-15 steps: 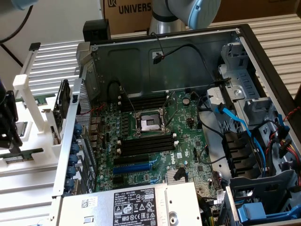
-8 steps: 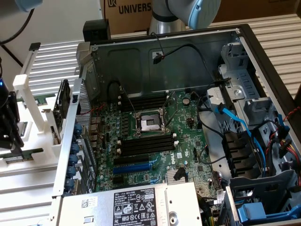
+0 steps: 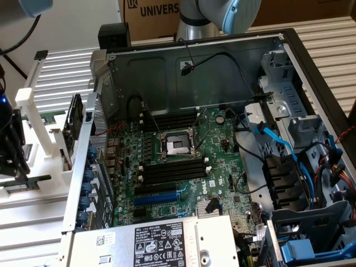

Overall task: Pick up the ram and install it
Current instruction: 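Pick up the ram and move it above insertion slot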

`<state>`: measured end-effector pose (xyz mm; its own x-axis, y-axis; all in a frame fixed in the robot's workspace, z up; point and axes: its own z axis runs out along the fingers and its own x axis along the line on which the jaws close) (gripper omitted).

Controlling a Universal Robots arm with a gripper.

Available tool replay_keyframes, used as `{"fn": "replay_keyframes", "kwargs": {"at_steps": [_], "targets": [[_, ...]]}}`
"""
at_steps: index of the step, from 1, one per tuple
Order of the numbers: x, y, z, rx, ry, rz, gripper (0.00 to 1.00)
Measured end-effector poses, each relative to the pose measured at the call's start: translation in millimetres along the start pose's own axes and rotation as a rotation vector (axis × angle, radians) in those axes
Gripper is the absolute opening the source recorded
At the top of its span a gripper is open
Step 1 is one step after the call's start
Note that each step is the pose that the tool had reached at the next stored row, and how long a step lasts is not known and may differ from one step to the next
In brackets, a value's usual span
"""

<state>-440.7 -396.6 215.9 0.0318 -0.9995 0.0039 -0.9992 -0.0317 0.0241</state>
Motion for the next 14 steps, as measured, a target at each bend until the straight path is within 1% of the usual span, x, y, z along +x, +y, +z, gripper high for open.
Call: {"fn": "replay_keyframes", "kwargs": {"at_steps": [8, 12, 14], "targets": [[-0.1, -0.1, 3.9, -0.0004, 0.0002, -0.009, 0.25], [-1.9, -0.2, 5.8, -0.0003, 0.0002, -0.013, 0.25], [-2.0, -0.2, 6.3, -0.0016, 0.0004, -0.017, 0.25]]}}
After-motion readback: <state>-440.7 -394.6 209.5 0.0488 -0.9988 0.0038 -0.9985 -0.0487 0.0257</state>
